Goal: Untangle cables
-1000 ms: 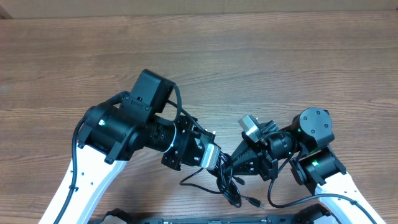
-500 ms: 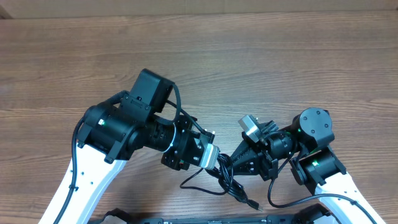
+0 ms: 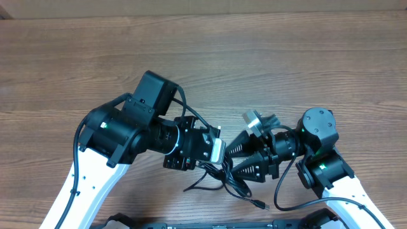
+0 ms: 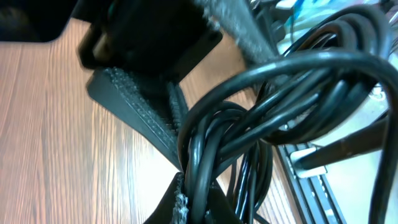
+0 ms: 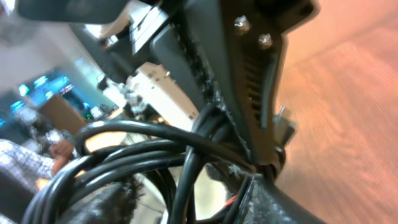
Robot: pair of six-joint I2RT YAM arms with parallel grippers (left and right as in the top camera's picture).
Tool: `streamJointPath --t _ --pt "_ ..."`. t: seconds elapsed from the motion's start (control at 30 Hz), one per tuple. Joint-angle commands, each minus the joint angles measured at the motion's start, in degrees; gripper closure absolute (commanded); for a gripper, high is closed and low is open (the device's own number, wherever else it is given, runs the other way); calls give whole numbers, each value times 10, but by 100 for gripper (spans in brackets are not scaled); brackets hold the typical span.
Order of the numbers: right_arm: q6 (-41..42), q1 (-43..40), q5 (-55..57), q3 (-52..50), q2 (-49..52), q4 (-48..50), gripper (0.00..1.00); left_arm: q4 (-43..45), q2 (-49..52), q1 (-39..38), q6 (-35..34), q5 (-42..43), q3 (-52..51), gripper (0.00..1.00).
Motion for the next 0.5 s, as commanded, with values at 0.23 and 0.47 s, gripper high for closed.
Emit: streamJointPath --t 0.23,0.47 --pt "106 -113 36 8 -2 -2 18 3 -38 0 -61 -97 3 96" --pt "119 -128 35 8 -2 2 17 23 -37 0 -96 -129 3 96"
